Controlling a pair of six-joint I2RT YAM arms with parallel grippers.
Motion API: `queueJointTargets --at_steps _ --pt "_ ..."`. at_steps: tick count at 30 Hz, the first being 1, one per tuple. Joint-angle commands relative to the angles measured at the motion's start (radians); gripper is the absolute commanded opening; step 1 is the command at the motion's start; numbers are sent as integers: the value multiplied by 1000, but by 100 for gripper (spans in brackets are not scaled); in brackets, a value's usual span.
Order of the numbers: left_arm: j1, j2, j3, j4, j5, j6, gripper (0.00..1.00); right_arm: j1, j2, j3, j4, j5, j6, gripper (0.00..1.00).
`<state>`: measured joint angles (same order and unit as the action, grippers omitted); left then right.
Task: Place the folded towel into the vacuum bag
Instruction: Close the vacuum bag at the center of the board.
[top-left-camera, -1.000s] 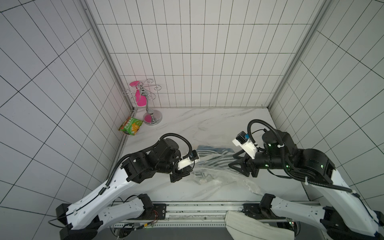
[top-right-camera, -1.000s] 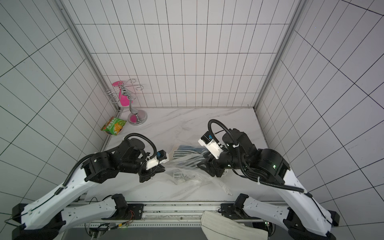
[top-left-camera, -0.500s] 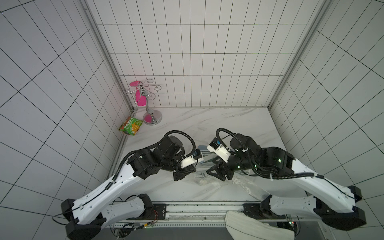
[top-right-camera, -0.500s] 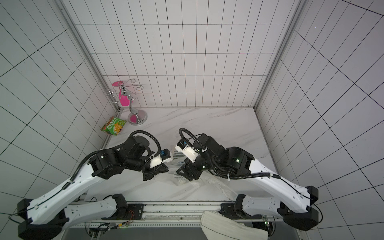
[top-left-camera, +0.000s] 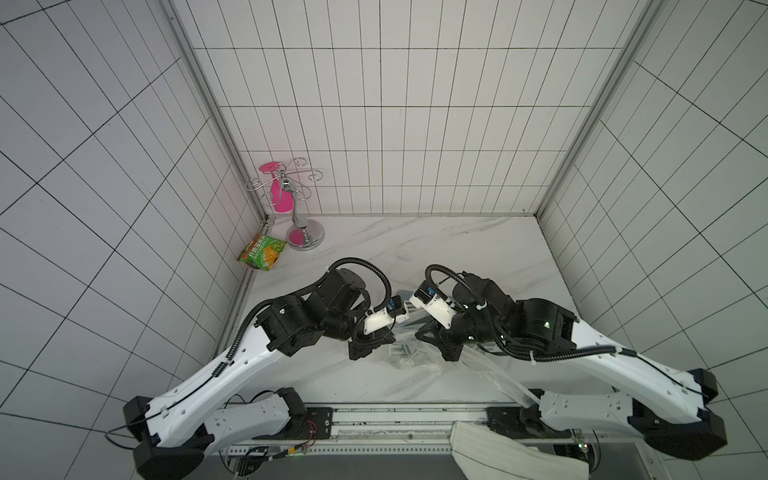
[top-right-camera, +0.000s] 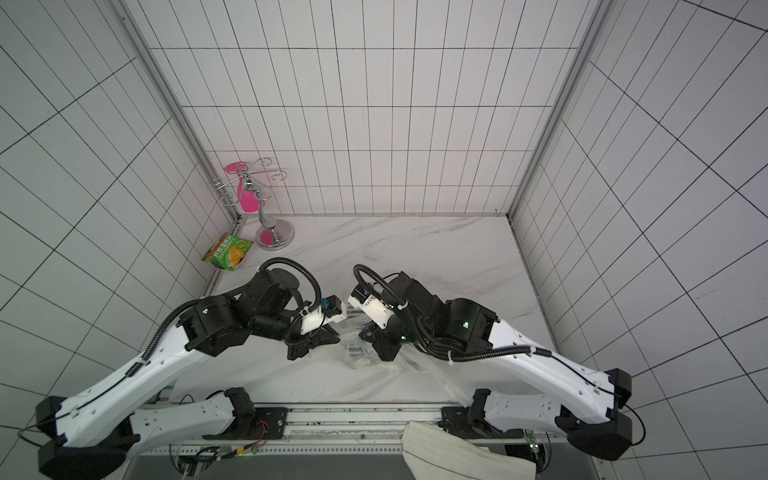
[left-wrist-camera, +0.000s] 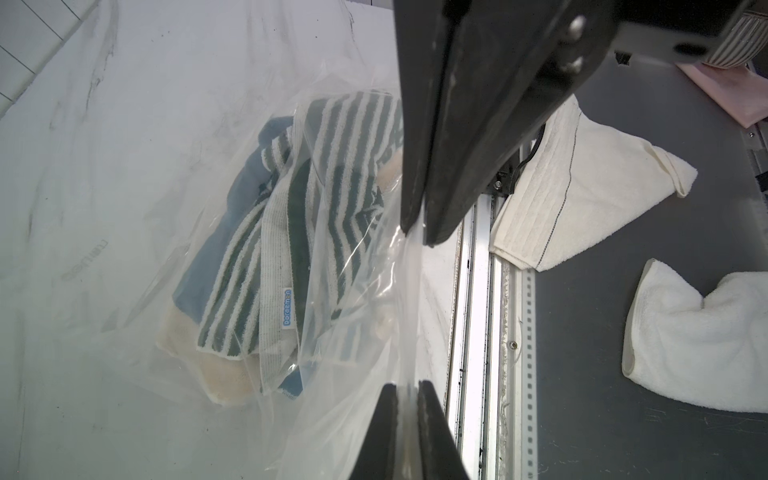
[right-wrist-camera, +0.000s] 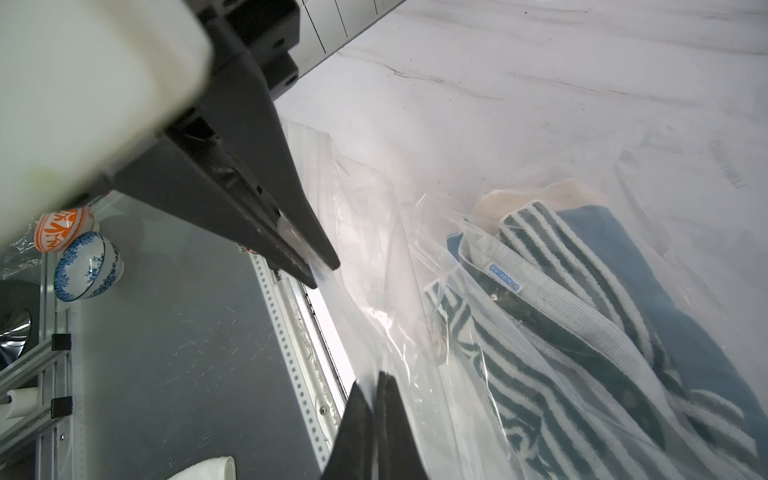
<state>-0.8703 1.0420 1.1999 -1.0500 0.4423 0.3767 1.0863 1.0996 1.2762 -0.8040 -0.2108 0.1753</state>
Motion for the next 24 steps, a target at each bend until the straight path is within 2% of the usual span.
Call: queueJointTargets --at_steps 1,7,15,24 --pt "-25 12 -16 -99 -74 21 0 -43 -117 10 41 -19 -1 0" --pt "-53 14 -53 -151 -168 11 0 -214 -221 3 -9 -131 10 0" --pt "-53 24 40 -321 -370 19 0 -260 -240 44 -73 -127 -26 0" --pt "-51 -5 13 -379 -344 -12 0 -347 -236 98 -99 -146 -48 0"
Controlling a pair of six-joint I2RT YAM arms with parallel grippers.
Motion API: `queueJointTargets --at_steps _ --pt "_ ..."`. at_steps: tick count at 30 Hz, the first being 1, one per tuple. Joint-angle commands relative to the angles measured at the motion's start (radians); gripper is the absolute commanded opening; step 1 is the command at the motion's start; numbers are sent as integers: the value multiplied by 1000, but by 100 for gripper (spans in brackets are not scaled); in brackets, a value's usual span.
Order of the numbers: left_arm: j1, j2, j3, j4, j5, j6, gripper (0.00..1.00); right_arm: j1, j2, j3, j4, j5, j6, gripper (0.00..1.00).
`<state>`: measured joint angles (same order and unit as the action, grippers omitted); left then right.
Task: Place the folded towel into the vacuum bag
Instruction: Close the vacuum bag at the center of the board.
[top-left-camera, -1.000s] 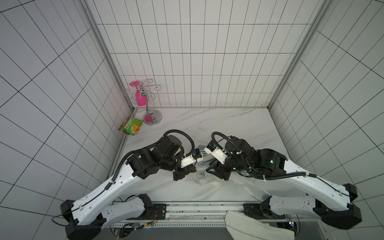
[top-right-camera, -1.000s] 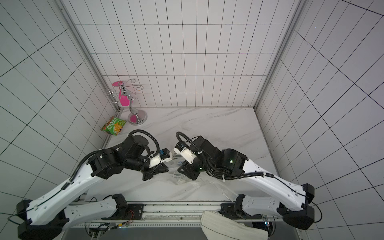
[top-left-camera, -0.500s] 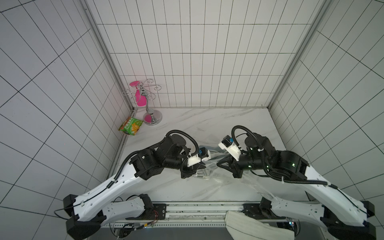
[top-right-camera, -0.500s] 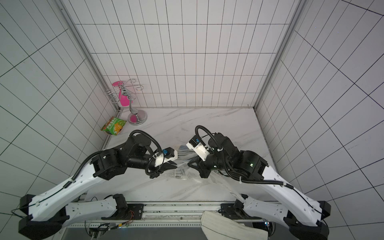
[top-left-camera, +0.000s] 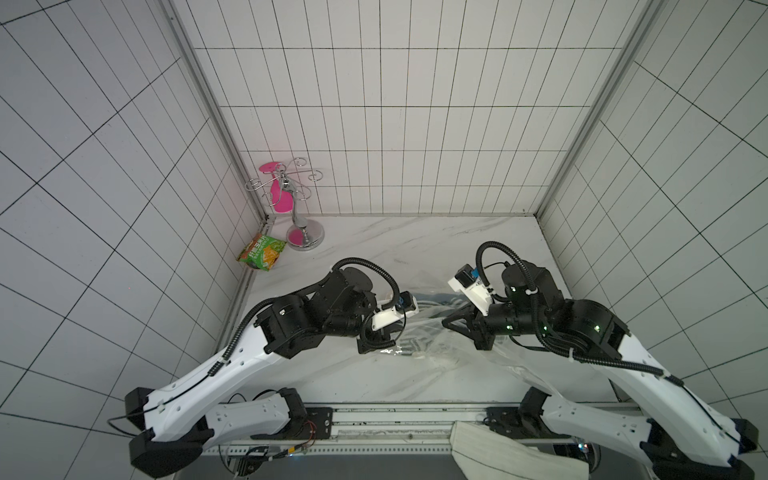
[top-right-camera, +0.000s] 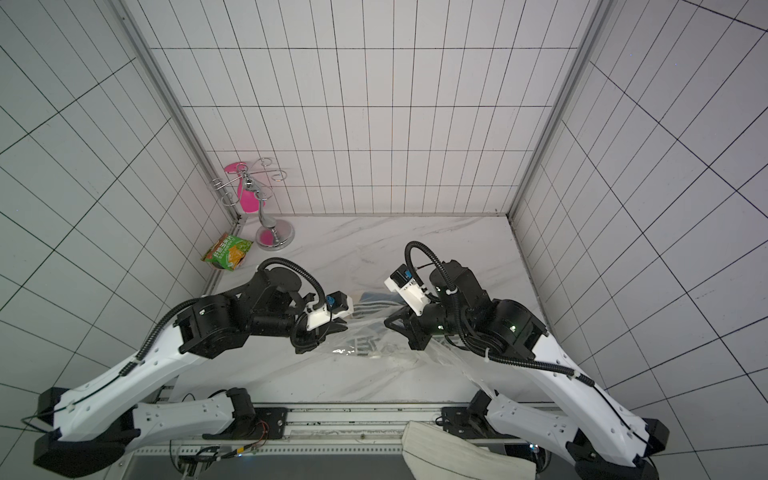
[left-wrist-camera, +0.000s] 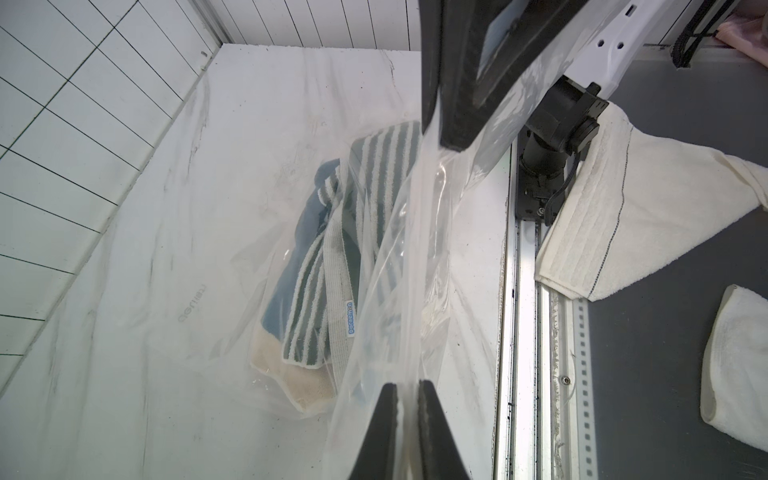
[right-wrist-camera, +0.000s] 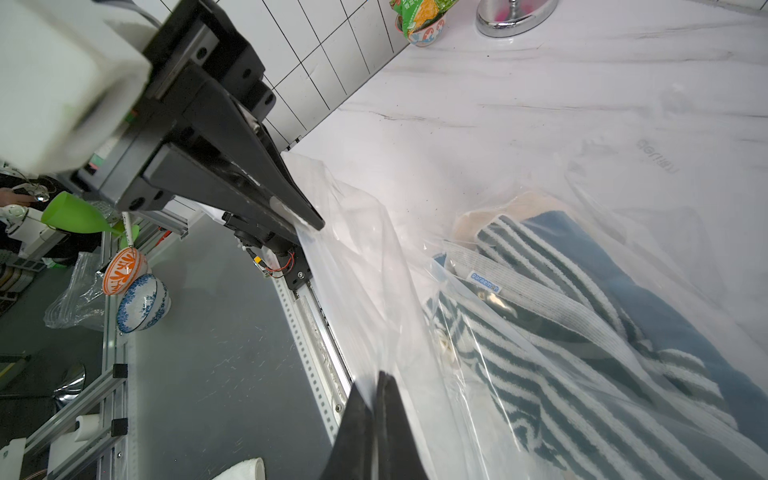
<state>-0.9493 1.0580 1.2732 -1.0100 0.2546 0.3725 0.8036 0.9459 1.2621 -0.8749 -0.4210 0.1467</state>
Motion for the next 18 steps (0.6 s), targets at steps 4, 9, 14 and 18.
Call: queueJointTargets --at_steps 4,9,14,18 --pt "29 -46 -91 -433 -182 -11 0 -109 -84 142 -58 50 -38 0" --pt "50 -81 -139 -447 -216 -7 0 -158 -90 158 -81 39 -48 0" --pt "87 -117 -181 -443 -208 0 0 -206 -89 158 -88 2 -50 0" --pt "89 -121 -194 -447 -209 2 0 -233 -86 176 -99 -14 -63 0"
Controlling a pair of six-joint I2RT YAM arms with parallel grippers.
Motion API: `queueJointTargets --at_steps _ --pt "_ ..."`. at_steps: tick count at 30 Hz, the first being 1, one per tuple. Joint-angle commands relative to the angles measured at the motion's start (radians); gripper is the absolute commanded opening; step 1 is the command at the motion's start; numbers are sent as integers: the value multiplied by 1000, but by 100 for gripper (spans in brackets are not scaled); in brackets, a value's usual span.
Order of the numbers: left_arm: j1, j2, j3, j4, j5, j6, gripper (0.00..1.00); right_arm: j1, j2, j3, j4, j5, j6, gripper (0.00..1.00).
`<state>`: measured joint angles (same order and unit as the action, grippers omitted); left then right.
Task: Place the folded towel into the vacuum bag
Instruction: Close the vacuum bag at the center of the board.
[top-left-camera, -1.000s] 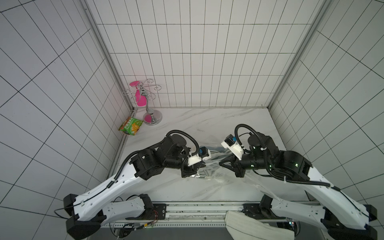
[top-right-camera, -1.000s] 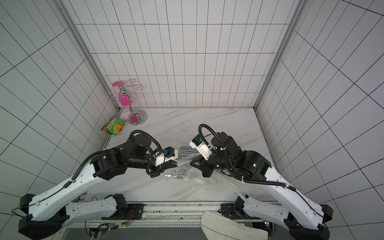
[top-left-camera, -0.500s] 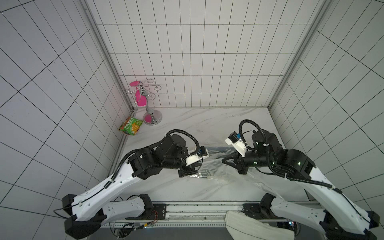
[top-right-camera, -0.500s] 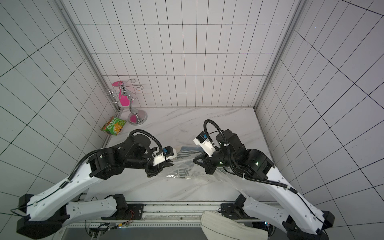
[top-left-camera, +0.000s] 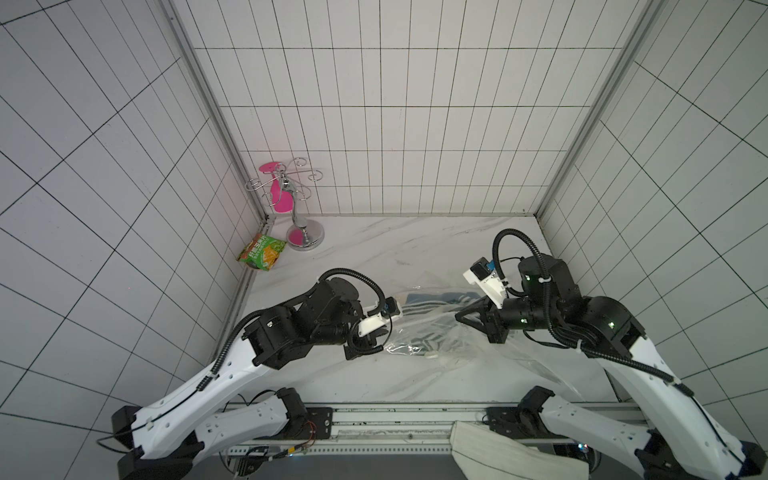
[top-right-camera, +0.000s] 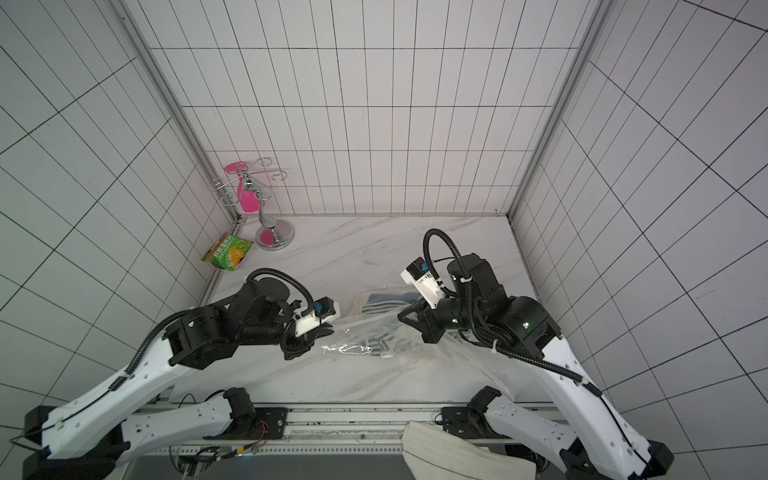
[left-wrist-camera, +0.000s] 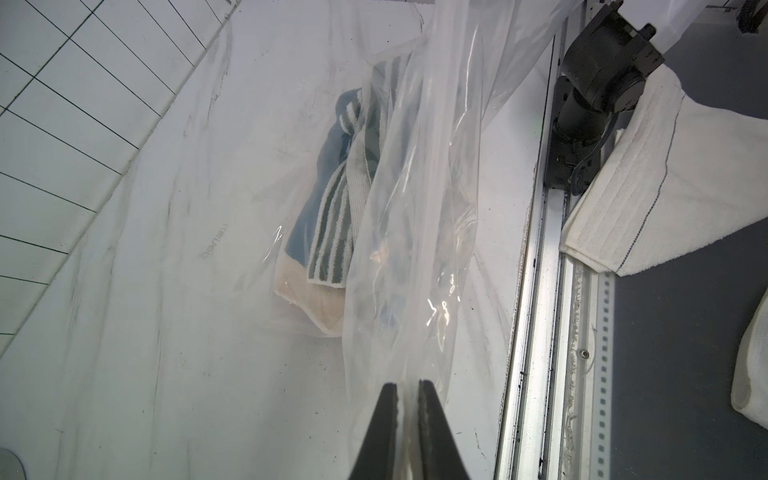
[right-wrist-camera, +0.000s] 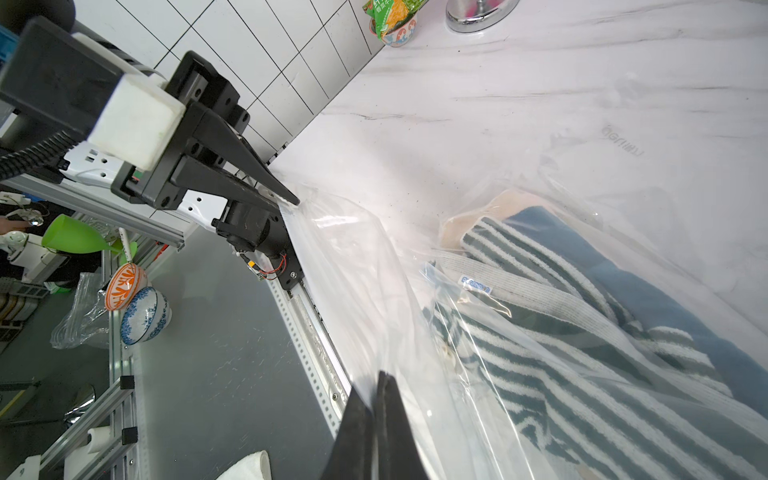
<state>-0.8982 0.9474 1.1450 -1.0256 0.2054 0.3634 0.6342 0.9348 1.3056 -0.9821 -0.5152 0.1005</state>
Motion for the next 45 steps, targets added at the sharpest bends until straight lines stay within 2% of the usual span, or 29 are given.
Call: queueJointTargets --at_steps 1,15,20,25,27,28,30,31,32,34,36,39,41,43,45 --pt "38 -12 -71 -432 -165 10 0 -68 -76 138 4 82 -21 0" --pt "44 -29 -97 -443 -202 21 0 -81 -96 152 -26 85 -27 0" --pt "47 -20 -76 -428 -231 21 0 -81 -68 126 -34 20 -17 0" --pt "47 -3 -34 -423 -189 20 0 -81 -64 128 -35 13 -12 0" --pt "47 2 10 -407 -123 14 2 -80 -50 119 -26 -40 13 0" --pt "47 8 37 -395 -64 10 7 -78 -41 96 -5 -89 43 1" --pt "40 23 89 -375 50 4 14 -52 -31 32 56 -165 107 15" --pt "33 26 109 -363 94 -5 17 -24 -33 -4 88 -181 136 28" --pt "22 24 121 -351 119 -15 20 9 -38 -35 124 -201 163 40" --pt "2 14 129 -340 138 -23 27 50 -58 -74 218 -290 237 57" --pt "-5 13 143 -359 160 -18 35 56 -83 -67 304 -355 317 70" --pt "-5 10 202 -369 160 -18 38 -7 -67 23 229 -272 362 71" --pt "-5 -3 248 -320 119 -64 39 -85 12 77 44 -173 382 65" --pt "-4 -5 284 -265 87 -92 42 -134 114 99 -134 4 358 55" --pt "1 13 301 -218 70 -101 42 -138 178 73 -215 230 360 55"
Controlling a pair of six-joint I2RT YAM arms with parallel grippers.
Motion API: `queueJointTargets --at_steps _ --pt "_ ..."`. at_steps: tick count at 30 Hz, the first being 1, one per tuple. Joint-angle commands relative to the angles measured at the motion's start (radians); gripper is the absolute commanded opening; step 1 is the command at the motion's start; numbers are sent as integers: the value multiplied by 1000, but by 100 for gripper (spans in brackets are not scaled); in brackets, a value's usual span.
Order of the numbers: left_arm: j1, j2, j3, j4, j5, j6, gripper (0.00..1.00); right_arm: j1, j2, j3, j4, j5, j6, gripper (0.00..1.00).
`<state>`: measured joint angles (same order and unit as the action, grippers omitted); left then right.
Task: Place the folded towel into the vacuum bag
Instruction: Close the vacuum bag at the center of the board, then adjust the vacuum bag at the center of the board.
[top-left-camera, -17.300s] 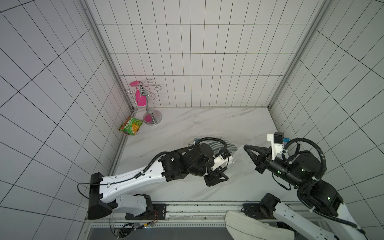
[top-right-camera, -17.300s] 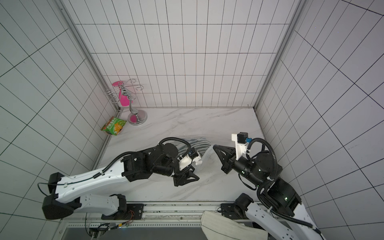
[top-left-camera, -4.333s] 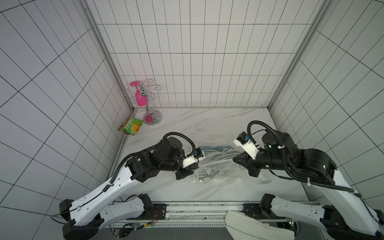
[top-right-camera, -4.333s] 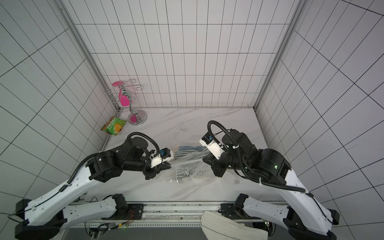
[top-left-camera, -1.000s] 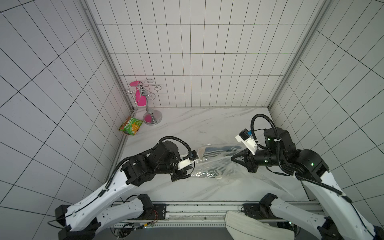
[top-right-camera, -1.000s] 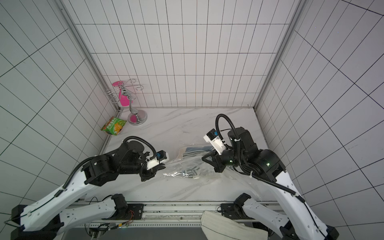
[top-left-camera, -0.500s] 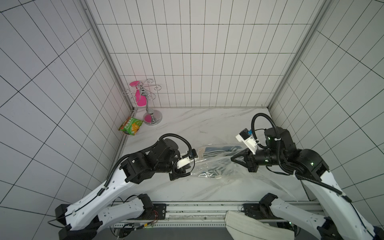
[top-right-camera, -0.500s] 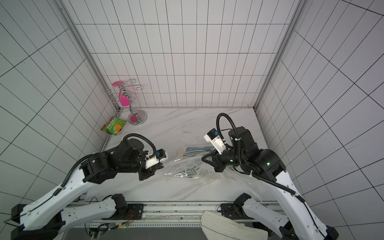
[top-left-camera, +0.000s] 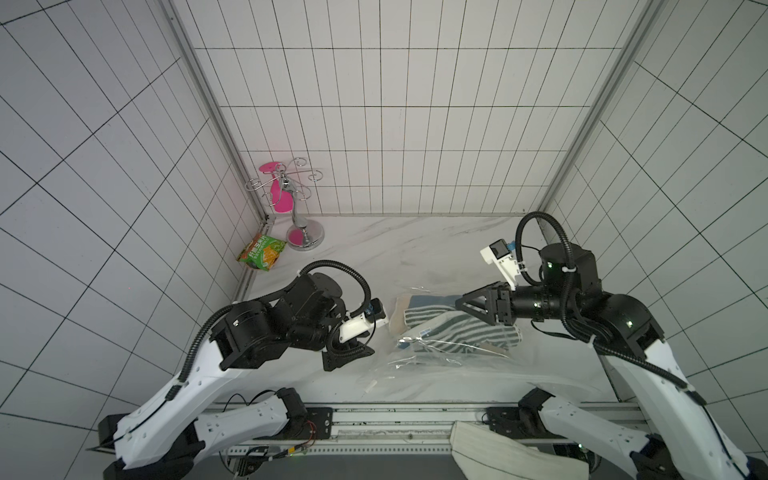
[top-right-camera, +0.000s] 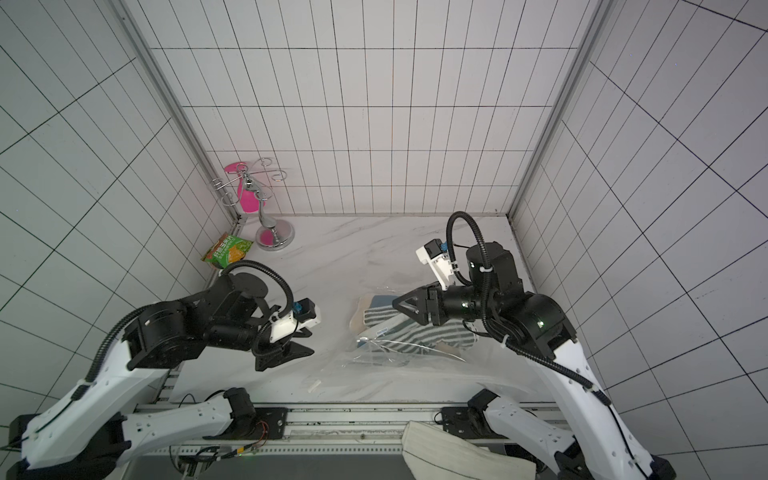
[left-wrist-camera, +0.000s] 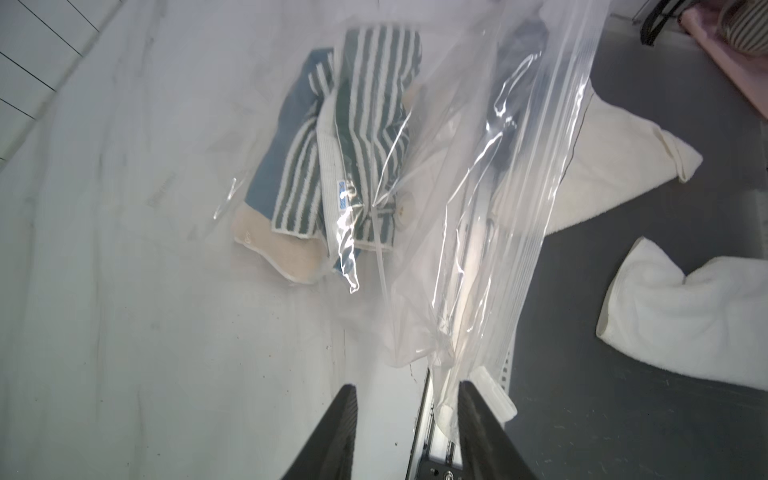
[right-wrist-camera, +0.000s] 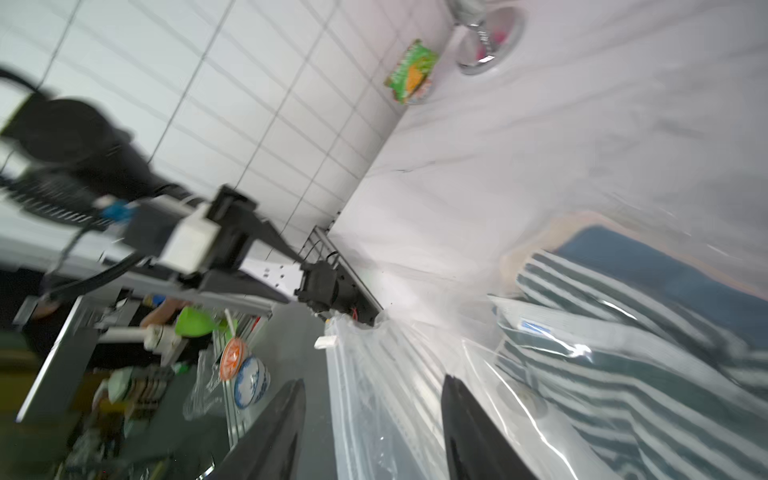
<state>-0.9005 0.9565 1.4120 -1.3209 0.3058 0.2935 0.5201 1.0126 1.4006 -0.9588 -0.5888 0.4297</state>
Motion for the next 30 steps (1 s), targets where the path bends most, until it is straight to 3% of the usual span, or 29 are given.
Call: queueJointTargets --at_steps 1,4,8,13,17,23,26,30 --pt "6 19 39 88 -34 -31 42 -24 109 -51 -240 383 49 57" --pt "25 75 27 148 -42 -33 42 -34 138 -168 -200 482 112 58" --pt "66 141 -25 286 -104 -70 42 -27 216 -359 -57 420 198 56" --pt "157 216 -83 435 -223 -167 43 -1 383 -412 139 443 250 56" --pt "246 267 -82 489 -285 -280 45 26 632 -291 294 385 234 58" --pt "347 295 -85 504 -352 -376 45 109 1038 160 243 348 35 58" --pt "404 289 -102 518 -378 -409 45 133 1126 289 156 400 -52 58" --pt "437 262 -125 536 -393 -415 45 117 990 152 141 406 -121 63"
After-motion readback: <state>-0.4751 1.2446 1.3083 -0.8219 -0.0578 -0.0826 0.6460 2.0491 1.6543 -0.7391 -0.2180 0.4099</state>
